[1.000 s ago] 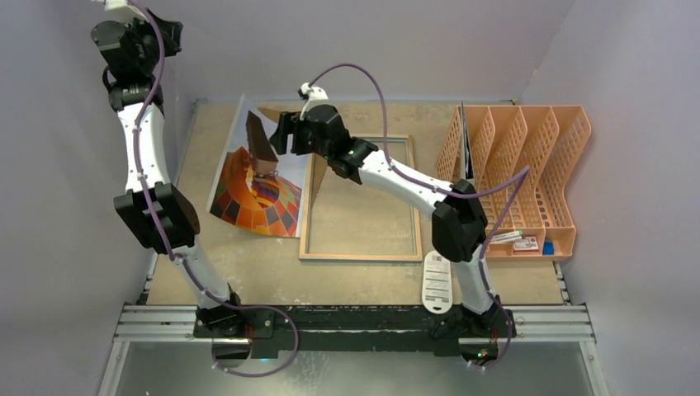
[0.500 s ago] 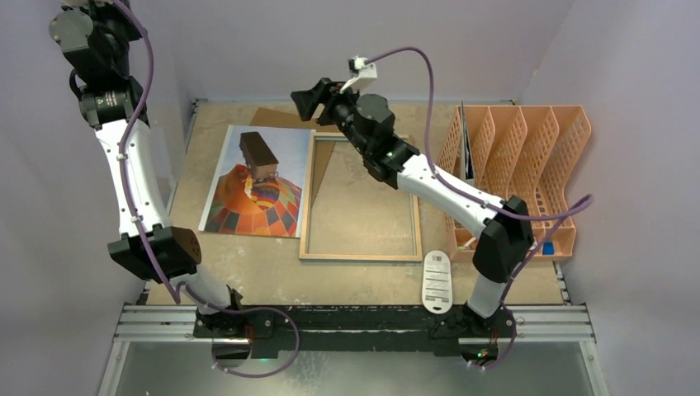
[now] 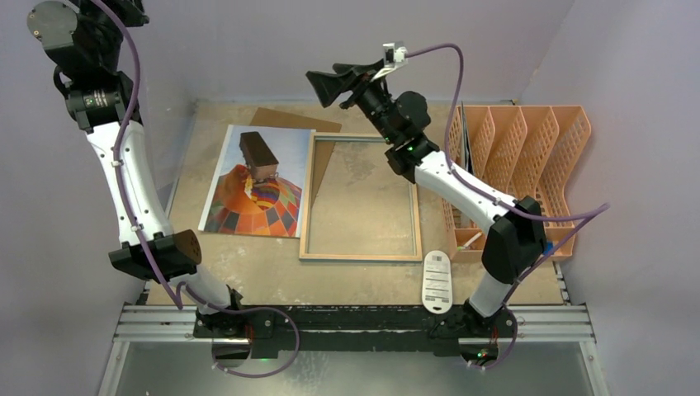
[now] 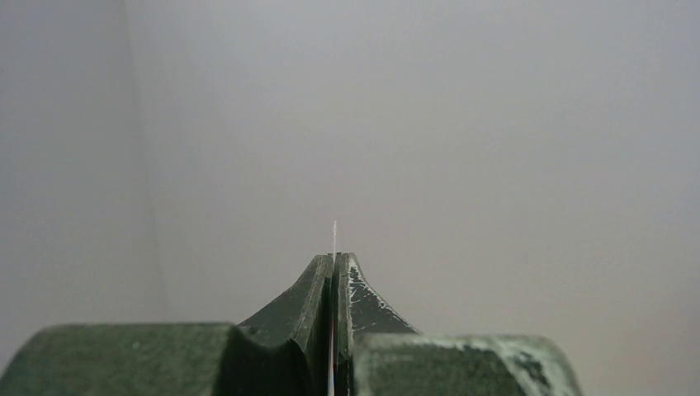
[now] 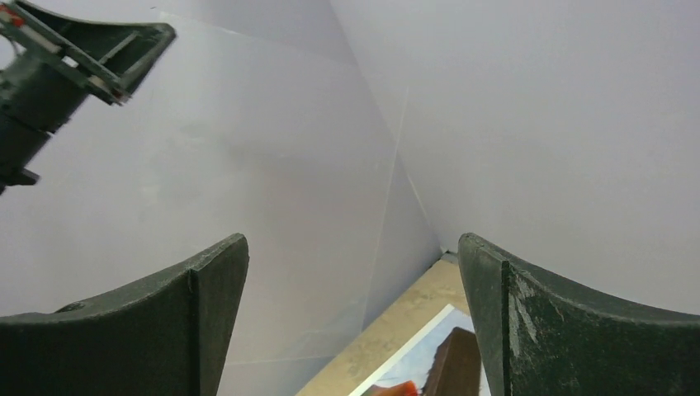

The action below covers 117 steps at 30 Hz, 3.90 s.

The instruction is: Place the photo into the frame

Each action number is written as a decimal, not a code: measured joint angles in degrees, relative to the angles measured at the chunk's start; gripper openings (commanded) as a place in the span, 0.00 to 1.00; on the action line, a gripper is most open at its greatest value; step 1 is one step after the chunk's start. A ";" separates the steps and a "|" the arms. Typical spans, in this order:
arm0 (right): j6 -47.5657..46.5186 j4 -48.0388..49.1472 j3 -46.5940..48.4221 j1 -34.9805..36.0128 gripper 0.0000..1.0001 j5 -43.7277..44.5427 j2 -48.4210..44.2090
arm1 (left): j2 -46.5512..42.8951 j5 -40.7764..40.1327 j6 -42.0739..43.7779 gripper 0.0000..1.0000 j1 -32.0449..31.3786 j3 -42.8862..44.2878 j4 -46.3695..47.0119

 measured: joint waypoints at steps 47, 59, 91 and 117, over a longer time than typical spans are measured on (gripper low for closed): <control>30.36 36.76 7.08 -12.00 0.65 -40.61 7.93 | -7.43 17.73 -56.35 0.00 -0.37 8.52 35.45; 35.56 39.76 11.45 -10.86 0.49 -46.66 8.48 | -7.87 14.32 -58.73 0.00 -0.37 3.76 35.54; 18.84 -20.26 4.52 -10.51 0.00 -37.44 -8.41 | -13.09 11.69 -29.57 0.82 -0.31 -18.36 -6.08; 7.50 -56.48 2.16 -13.51 0.00 -7.08 -17.62 | -10.10 8.31 -15.08 0.71 -12.37 -55.71 -11.69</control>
